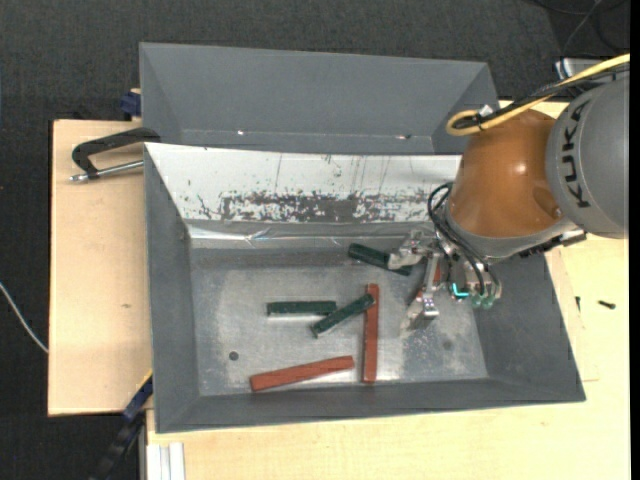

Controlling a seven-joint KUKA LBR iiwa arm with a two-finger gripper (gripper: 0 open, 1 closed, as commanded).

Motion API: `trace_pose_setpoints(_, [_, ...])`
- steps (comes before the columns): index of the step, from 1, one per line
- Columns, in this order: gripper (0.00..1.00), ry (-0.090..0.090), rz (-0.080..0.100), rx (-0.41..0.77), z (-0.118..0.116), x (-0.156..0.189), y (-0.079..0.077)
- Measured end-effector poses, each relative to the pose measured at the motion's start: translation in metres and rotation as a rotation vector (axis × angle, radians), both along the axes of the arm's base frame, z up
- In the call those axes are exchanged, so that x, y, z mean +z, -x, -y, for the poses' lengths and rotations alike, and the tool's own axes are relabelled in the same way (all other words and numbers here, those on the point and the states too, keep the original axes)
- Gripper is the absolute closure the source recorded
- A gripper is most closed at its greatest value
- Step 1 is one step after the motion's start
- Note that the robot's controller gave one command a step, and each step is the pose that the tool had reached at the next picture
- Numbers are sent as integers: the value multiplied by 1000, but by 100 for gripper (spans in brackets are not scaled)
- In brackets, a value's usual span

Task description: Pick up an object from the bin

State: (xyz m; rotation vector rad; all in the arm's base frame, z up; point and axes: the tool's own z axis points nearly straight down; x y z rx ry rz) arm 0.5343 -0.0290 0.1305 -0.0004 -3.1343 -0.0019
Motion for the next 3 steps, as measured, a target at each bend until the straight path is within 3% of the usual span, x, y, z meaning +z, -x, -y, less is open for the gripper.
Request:
trace_pose_setpoints(1, [0, 0, 7, 1, 0, 4, -1])
trace_pose_setpoints(2, [100, 11, -5, 140, -39, -47, -39])
trace_pose_setpoints(3, [100, 11, -5, 140, -39, -47, -39])
